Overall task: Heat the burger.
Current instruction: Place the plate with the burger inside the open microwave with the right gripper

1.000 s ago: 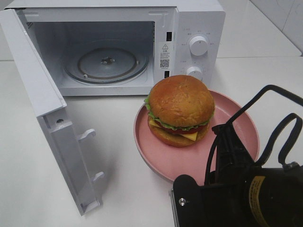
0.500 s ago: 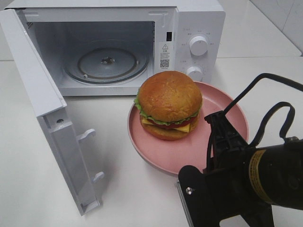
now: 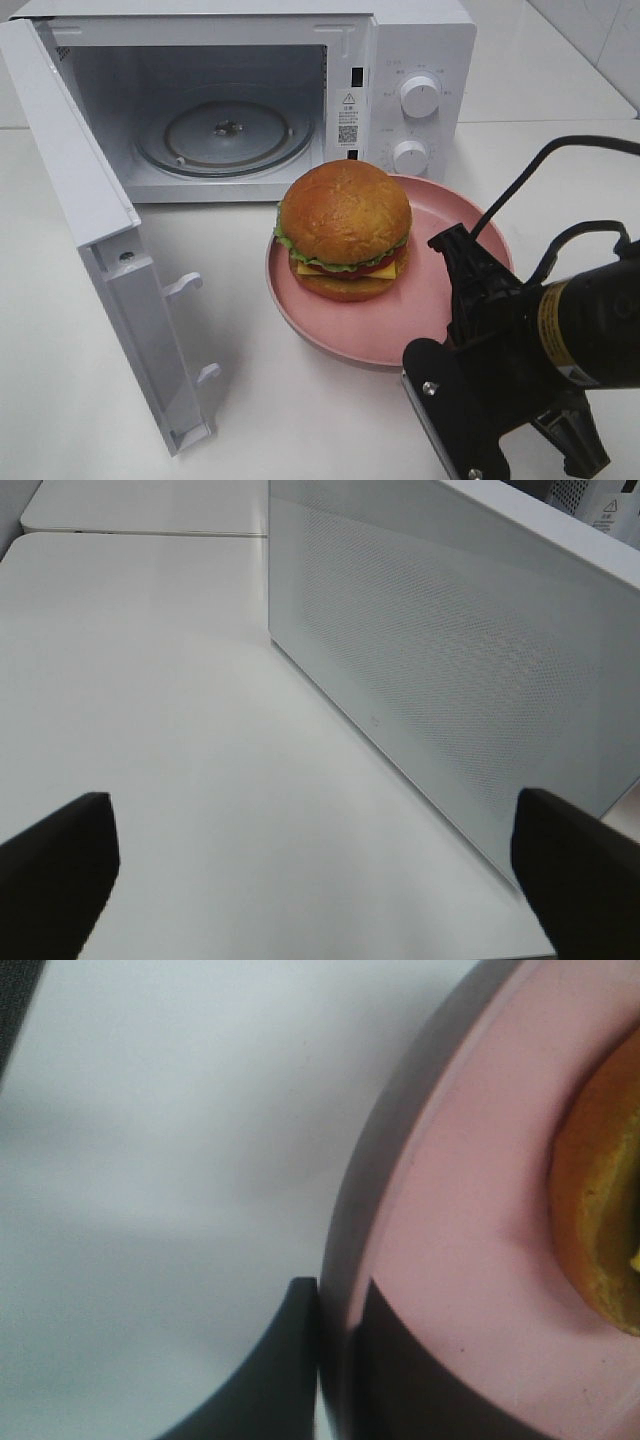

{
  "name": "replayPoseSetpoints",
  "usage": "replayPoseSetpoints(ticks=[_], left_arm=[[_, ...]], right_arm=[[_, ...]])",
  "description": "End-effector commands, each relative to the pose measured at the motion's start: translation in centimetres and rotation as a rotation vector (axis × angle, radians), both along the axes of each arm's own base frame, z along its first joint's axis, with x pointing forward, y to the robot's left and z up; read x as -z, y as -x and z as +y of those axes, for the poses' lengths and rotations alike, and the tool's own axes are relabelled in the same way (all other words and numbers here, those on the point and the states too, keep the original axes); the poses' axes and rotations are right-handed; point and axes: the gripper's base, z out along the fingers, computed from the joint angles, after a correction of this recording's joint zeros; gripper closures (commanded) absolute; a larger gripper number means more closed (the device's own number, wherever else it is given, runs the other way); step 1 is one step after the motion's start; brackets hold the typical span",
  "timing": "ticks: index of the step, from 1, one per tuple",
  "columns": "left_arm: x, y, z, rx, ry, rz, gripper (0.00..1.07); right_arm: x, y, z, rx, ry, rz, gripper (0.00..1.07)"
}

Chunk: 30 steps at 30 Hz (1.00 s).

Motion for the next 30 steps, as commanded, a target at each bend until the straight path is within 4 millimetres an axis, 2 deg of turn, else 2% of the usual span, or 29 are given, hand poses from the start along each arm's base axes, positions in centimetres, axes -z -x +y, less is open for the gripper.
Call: replayPoseSetpoints(ticks=[1,3,6,16,30], left_arm=[[0.0,0.0,0.0,0.001,0.002,-0.005,0.07],[0.0,0.0,0.0,0.001,0.002,-0.005,0.07],[0.0,0.0,0.0,0.001,0.002,-0.005,0.07],[0.0,0.0,0.0,0.001,0.002,-0.005,0.07],[0.0,0.0,0.0,0.001,0.002,-0.005,0.07]], right_arm=[[-1.0,-0.9,0.4,-0.038,-0.04,-0.032,1.07],[-1.9,-2.1,0.3,-0.08,-0.019,-0.065,1.07],[-2.3,-2.5,0.3,-0.092,-0.018,-0.065,1.07],[-2.2,-2.3,0.7,-0.218,-0.017,-0.008,1.07],[-2.4,-3.8,-0.8,-0.204,-0.06,0.026,1.07]])
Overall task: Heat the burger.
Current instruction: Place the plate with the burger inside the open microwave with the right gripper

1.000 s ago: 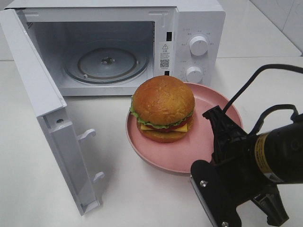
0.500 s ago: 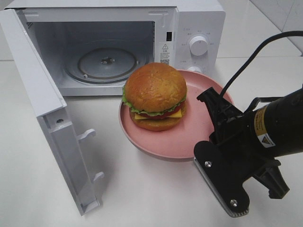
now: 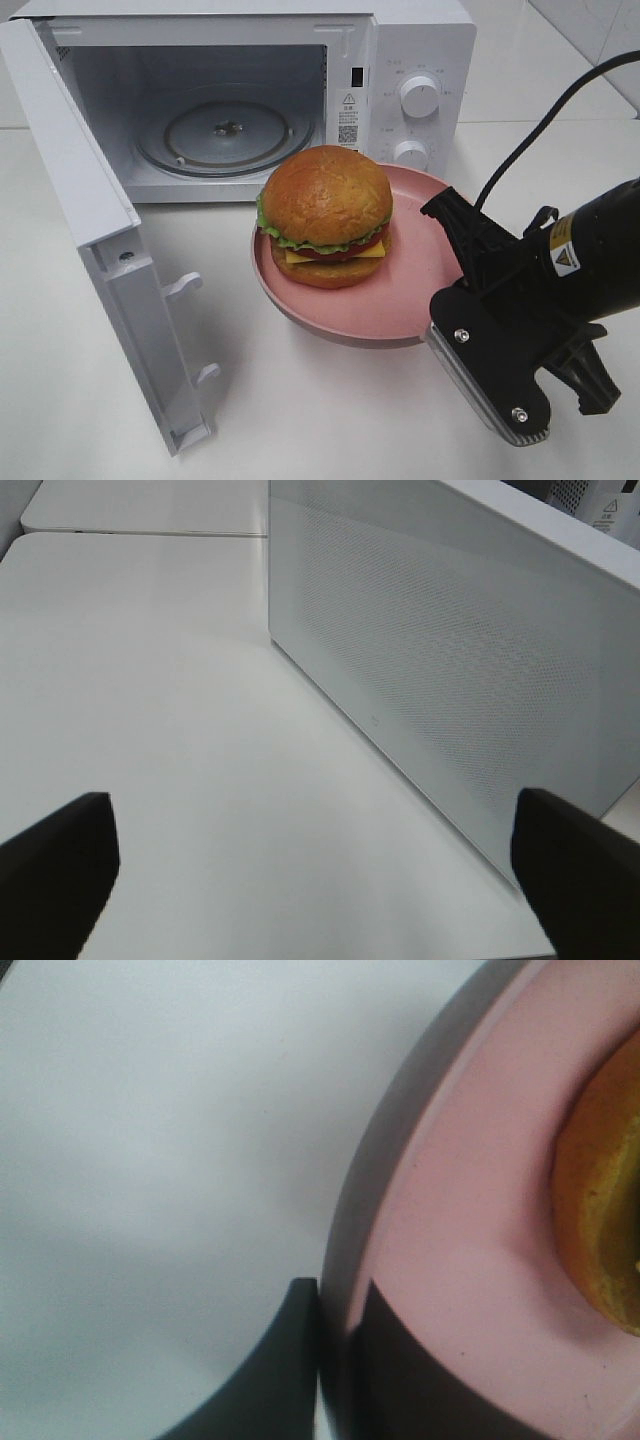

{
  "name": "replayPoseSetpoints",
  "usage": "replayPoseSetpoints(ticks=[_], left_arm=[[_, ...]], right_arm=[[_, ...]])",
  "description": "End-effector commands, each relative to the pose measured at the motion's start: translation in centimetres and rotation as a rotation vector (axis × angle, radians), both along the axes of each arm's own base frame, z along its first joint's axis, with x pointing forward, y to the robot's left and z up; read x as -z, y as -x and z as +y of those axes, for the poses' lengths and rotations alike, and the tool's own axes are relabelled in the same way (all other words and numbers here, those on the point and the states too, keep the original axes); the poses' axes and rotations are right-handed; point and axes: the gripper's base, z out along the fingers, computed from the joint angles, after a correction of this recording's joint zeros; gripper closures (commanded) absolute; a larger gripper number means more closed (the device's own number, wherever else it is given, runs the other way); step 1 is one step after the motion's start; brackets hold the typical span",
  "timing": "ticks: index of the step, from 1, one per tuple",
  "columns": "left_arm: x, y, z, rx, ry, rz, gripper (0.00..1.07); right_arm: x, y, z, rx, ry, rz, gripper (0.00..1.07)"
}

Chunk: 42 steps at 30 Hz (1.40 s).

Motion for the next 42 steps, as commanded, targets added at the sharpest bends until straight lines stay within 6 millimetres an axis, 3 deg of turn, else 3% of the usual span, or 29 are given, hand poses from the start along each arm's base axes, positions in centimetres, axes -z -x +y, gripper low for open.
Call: replayPoseSetpoints(ticks=[1,22,33,42], left_arm=[[0.0,0.0,0.0,0.001,0.002,-0.005,0.07],[0.0,0.0,0.0,0.001,0.002,-0.005,0.07],[0.0,0.0,0.0,0.001,0.002,-0.005,0.07],[0.0,0.0,0.0,0.001,0.002,-0.005,0.07]], right_arm=[[-1.0,-0.7,0.4,-0.019,-0.067,-0.058,1.07],[-0.9,-1.2,-0.1,-0.012,-0.071,-0.053,1.07],[-1.2,-3.6,1.6,0.009,-0.081,-0.046,1.07],[-0.9,-4.1,3.5,-0.03,-0.083,-0.038,1.07]])
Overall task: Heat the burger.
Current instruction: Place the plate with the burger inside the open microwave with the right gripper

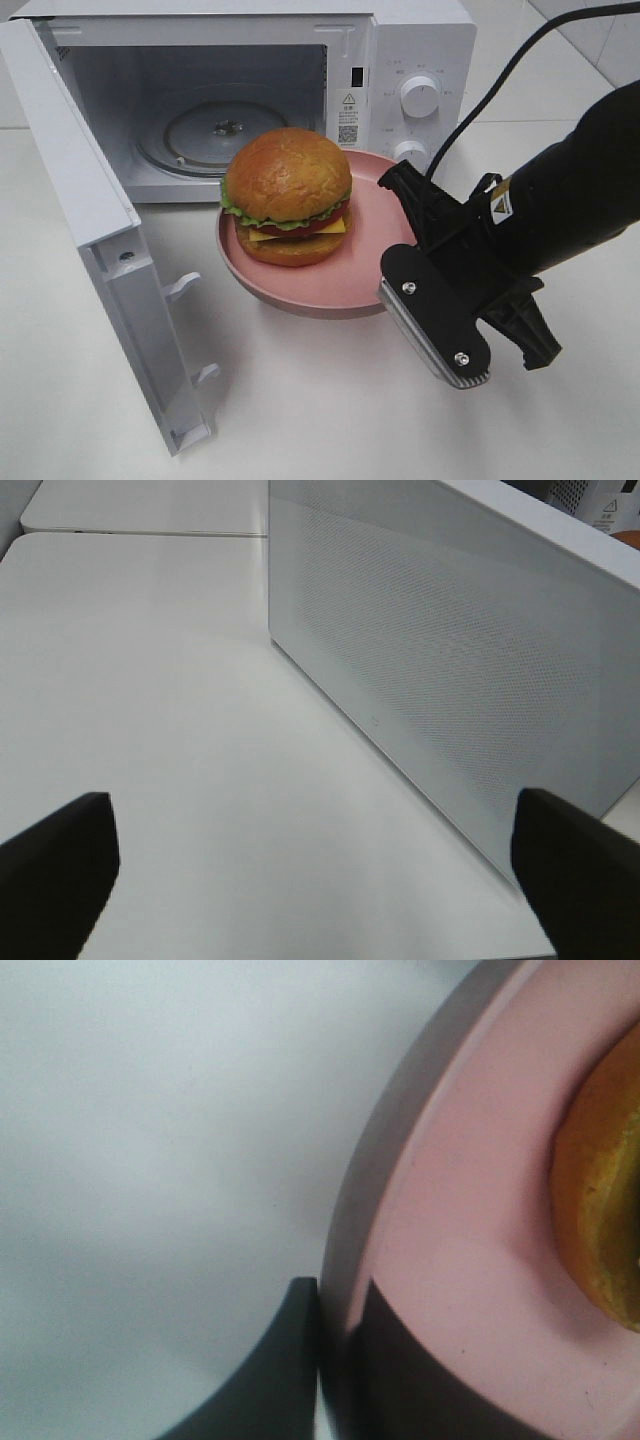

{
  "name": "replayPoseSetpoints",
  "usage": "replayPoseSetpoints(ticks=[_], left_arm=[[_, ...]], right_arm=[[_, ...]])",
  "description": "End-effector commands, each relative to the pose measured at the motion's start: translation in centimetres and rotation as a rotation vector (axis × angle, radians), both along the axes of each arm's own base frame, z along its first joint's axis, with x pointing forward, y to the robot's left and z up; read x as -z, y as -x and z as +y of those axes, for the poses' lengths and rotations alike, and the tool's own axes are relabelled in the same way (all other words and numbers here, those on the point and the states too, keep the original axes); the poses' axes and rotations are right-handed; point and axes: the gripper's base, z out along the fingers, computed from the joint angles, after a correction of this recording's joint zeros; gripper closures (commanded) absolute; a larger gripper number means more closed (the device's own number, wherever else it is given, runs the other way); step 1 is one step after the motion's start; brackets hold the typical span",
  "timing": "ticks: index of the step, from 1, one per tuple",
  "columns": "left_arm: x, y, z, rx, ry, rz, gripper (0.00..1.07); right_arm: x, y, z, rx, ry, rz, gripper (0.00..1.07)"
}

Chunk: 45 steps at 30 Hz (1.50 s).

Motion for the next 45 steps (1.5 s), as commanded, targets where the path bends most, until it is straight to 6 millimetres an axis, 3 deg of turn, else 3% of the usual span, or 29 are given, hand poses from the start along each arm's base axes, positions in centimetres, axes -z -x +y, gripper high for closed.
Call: replayPoseSetpoints(ticks=[1,17,25,34,45], left_arm=[[0.0,0.0,0.0,0.001,0.002,-0.005,0.07],[0.0,0.0,0.0,0.001,0.002,-0.005,0.07],[0.0,0.0,0.0,0.001,0.002,-0.005,0.07],[0.0,0.0,0.0,0.001,0.003,-0.006,0.07],[0.0,0.0,0.0,0.001,0.002,-0.006,0.07]], right_arm=[[-0.8,-0.9,0.9,0.015,-0.06,-0.057,1.07],[-0.4,-4.6,3.7,0.044,-0.079,-0.055,1.07],[0.1,-5.6,4.5,0.057,-0.086,-0.052,1.07],[0.4,-6.3,7.1,0.042,-0.114,-0.064,1.07],[0.5,-7.6,8.8,0.044,-0.136,-0.076,1.07]])
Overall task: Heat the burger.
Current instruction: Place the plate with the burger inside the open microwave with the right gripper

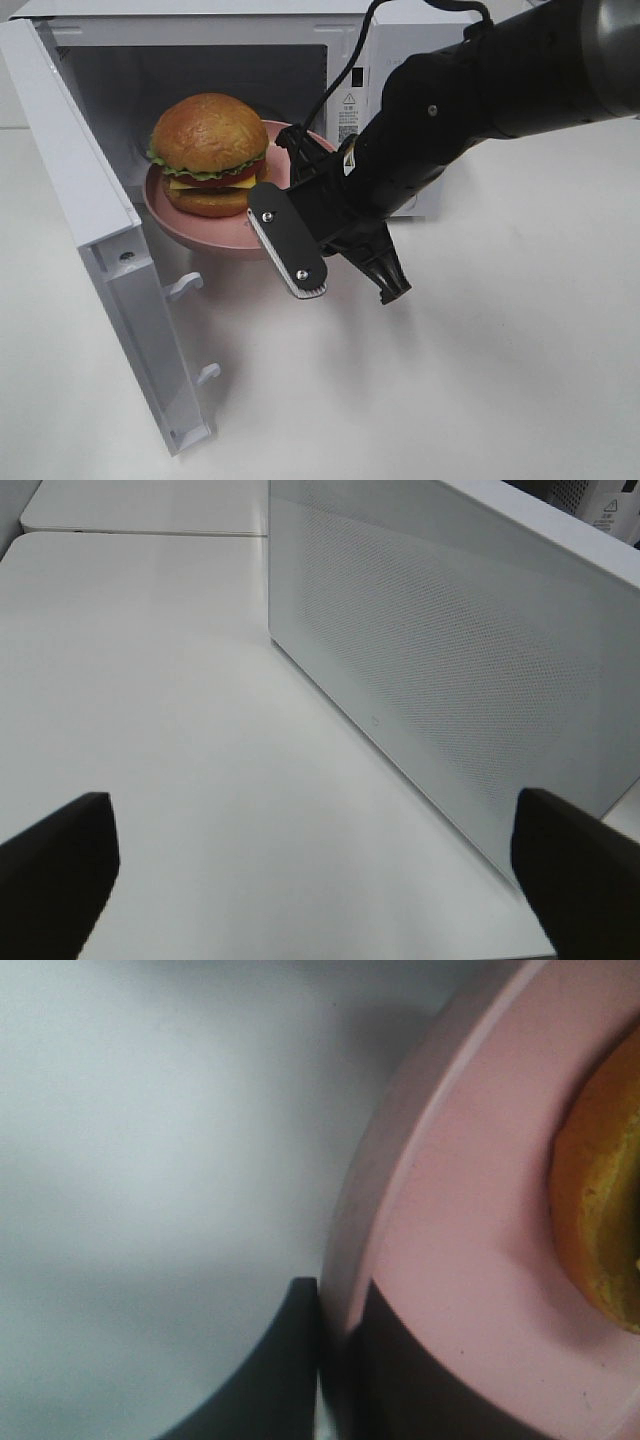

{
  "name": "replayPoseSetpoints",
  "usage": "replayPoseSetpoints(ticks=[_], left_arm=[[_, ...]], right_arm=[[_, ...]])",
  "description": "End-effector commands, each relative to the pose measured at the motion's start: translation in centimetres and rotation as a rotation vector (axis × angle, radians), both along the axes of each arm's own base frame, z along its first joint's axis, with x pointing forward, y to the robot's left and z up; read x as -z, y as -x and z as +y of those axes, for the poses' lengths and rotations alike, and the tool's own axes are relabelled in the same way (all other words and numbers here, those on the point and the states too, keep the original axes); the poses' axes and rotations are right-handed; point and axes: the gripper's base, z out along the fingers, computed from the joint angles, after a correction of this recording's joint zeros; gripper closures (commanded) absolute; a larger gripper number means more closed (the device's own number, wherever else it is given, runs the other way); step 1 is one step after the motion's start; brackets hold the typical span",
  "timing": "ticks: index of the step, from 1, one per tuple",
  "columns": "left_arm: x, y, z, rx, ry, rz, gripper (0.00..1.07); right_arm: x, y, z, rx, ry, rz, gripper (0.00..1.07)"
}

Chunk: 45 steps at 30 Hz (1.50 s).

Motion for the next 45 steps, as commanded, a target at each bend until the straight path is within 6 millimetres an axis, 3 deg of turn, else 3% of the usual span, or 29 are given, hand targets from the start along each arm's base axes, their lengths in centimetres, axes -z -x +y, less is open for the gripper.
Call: replayPoseSetpoints(ticks=[1,45], left_arm=[[0.0,0.0,0.0,0.001,0.002,-0.006,0.07],[0.0,0.0,0.0,0.001,0.003,-0.006,0.07]], right_arm=[[-1.1,-0.9,0.9,0.012,-0.069,-0.067,1.07],[0.3,-6.7,5.4,0.092,-0.088,-0.074,1.07]])
